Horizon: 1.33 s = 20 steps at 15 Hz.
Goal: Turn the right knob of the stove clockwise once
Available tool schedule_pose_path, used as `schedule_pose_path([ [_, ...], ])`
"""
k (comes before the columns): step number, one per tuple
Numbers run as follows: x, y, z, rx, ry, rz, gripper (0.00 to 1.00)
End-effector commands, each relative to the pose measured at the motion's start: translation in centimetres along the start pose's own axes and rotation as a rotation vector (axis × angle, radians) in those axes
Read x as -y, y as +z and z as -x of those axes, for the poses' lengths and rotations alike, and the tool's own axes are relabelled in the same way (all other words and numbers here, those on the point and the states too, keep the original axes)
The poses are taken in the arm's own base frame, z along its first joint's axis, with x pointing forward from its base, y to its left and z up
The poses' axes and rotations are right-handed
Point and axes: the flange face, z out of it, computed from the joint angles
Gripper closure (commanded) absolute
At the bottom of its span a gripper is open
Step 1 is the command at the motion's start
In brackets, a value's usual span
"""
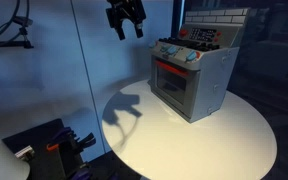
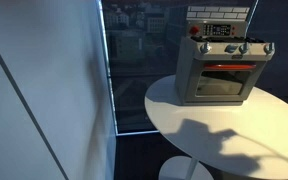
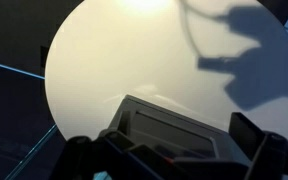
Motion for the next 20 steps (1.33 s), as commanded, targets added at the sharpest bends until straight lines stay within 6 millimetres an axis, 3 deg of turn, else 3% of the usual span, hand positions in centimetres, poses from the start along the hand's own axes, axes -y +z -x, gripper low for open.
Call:
schedule_pose_path([
  [1,0.0,-0.1,0.0,-0.001,0.000,0.000,0.00],
  [10,-0.3,-0.5,-0.4,-0.024,0.022,-0.004,0.00],
  [15,-1.0,-1.7,-2.2,-0.100,0.082,-0.028,0.00],
  [20,-3.2,-1.8,-4.6,-0.148,0.176,-0.077,0.00],
])
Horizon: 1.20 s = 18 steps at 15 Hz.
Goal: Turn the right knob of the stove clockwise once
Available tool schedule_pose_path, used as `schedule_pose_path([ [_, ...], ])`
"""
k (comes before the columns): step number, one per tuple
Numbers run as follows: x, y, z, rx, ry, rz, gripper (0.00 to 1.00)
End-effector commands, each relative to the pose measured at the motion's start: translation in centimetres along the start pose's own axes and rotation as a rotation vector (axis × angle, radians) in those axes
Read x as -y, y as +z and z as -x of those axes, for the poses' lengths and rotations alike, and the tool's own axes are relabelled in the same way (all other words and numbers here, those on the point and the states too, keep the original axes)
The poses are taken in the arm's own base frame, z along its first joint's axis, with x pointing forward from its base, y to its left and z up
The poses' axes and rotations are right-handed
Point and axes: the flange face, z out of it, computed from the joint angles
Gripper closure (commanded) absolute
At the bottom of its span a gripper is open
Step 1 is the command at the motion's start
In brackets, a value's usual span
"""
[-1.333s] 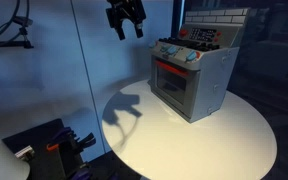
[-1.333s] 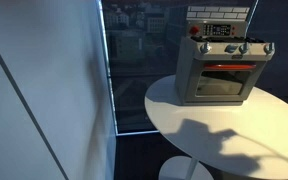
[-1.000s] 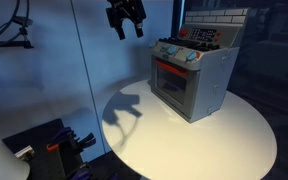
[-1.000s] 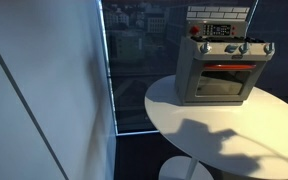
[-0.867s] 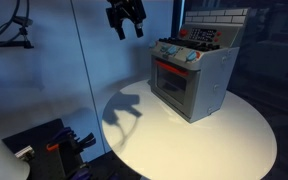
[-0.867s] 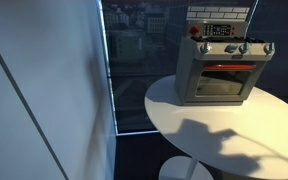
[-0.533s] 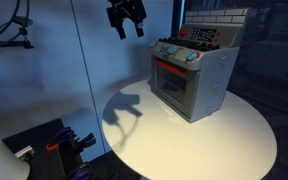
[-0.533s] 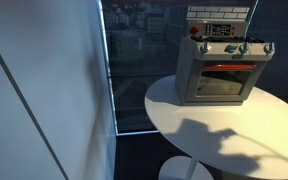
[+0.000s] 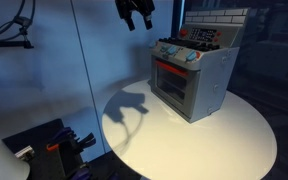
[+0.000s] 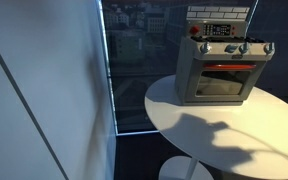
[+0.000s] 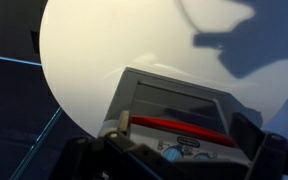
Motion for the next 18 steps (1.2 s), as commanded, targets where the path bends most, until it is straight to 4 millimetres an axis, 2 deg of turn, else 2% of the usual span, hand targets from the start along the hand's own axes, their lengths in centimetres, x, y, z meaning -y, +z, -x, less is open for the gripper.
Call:
schedule_pose_path([
  [1,-2.0,0.1,-2.9,-0.030,0.091,-0.038,0.00],
  [6,-4.9,1.5,-5.9,-0.068,0.197,-0.062,0.00],
  [11,-7.3,4.4,-8.3,-0.098,0.281,-0.070,0.00],
  [18,-8.6,8.7,-9.9,-0.171,0.329,-0.047,0.00],
])
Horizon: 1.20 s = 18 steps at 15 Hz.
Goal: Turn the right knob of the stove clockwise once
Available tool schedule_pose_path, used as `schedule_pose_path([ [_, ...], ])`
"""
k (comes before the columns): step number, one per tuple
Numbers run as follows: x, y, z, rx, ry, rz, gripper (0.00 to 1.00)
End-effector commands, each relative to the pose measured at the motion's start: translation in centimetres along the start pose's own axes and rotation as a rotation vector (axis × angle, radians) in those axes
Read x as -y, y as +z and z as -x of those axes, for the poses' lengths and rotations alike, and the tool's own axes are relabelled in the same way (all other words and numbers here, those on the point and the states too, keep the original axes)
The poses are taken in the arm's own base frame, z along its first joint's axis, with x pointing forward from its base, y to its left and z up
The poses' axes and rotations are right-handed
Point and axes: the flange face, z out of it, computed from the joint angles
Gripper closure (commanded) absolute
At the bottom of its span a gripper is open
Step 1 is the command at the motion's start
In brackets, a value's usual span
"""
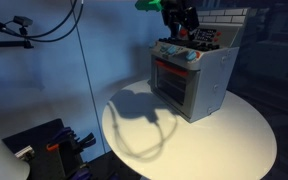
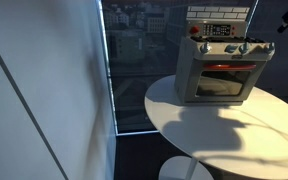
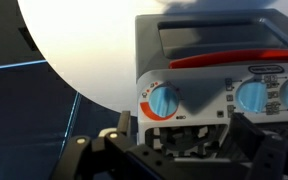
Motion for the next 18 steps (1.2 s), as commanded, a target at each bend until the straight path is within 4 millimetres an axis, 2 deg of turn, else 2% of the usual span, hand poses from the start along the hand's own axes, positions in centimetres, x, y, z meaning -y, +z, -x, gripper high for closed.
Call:
schedule_pose_path([
  [1,-0.2,1.1,-1.2,-0.020,0.041,-0.008,0.00],
  [2,0.1,0.9,-1.1,-0.017,0.037,-0.014,0.00],
  [3,-0.1,1.4,-0.2,-0.005,0.015,0.002,0.00],
  [11,-0.4,2.4,0.2,0.000,0.029,-0.007,0.00],
  [18,-0.5,3.4,0.7,-0.080,0.047,-0.021,0.00],
])
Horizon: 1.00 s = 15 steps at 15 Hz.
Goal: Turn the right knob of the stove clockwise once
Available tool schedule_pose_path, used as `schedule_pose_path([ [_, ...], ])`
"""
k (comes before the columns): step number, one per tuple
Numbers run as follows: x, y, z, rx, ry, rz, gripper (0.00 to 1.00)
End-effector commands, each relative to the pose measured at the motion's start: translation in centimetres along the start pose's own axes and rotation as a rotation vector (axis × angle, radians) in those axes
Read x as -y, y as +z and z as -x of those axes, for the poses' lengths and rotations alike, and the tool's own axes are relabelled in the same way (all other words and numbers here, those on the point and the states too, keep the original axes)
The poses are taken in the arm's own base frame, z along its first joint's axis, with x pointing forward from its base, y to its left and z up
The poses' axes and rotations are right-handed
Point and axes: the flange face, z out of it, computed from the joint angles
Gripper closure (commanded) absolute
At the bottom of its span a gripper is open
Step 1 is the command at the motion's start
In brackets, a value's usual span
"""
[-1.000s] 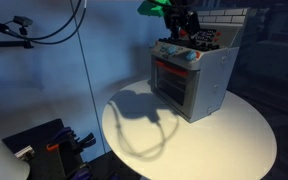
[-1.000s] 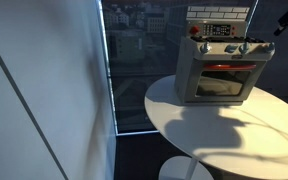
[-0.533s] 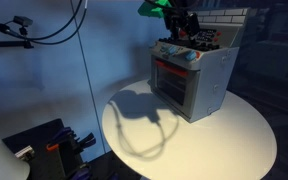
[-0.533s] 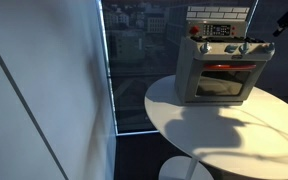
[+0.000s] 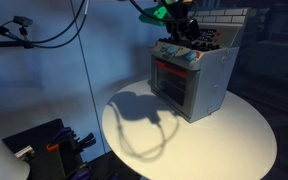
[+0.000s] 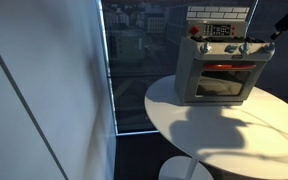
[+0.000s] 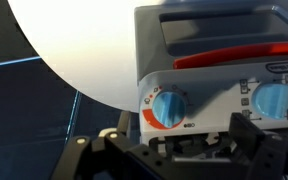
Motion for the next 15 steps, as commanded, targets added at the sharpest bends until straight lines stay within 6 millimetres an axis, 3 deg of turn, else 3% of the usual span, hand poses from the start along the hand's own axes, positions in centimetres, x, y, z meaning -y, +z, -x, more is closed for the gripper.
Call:
schedule_pose_path([
  [1,-0.2,0.3,0.3,-0.041,0.025,-0.024,0.00],
  [15,0.5,2.5,0.7,-0.114,0.047,-0.070,0.00],
])
